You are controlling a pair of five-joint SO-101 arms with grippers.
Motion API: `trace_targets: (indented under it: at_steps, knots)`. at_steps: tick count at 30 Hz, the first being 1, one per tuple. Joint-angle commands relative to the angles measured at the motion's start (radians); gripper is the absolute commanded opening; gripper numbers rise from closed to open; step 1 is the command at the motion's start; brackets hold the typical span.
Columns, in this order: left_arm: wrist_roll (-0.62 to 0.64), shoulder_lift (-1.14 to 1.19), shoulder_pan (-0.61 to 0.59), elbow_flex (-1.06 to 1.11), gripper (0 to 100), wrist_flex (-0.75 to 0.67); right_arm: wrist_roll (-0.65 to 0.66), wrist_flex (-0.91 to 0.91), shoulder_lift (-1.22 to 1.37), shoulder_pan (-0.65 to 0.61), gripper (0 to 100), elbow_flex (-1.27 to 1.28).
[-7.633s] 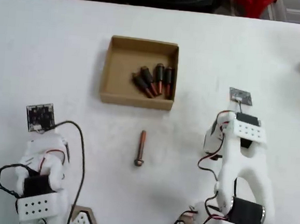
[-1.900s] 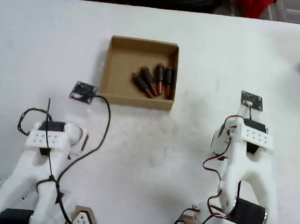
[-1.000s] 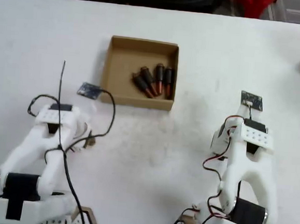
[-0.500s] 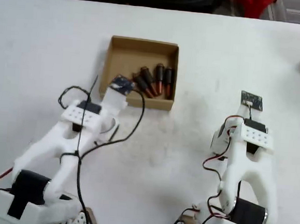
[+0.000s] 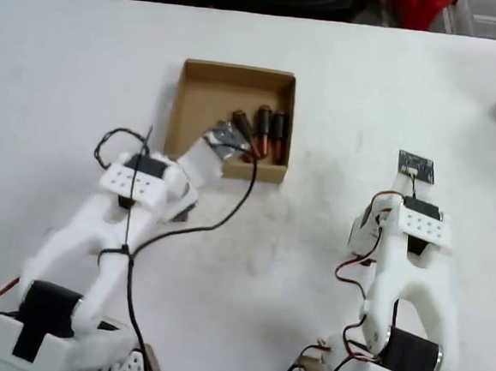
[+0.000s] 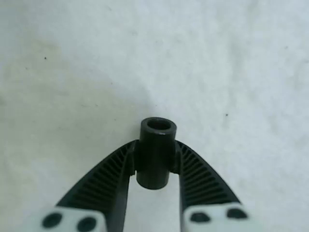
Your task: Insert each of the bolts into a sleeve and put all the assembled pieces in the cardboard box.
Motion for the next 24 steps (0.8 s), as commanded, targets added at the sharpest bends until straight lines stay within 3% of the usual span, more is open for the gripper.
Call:
trace_targets:
  at_steps: [1,4,9,14,24]
  knots:
    - [-0.292,-0.002,-0.068,-0.035,2,-0.008,0.011,-0.010,-0.031,0.007,1.7,-0.003]
    - [-0.376,-0.001,-0.091,-0.034,4,0.015,0.011,-0.010,-0.031,0.007,1.7,-0.003]
    - [-0.437,-0.002,-0.085,-0.044,22,0.094,0.011,-0.021,-0.030,0.007,1.7,-0.002]
    - [-0.569,0.001,-0.085,-0.063,20,0.163,0.011,-0.039,-0.031,0.007,1.7,0.011]
    - [-0.609,0.002,-0.024,-0.169,19,0.244,0.011,-0.044,-0.031,0.005,1.7,0.011]
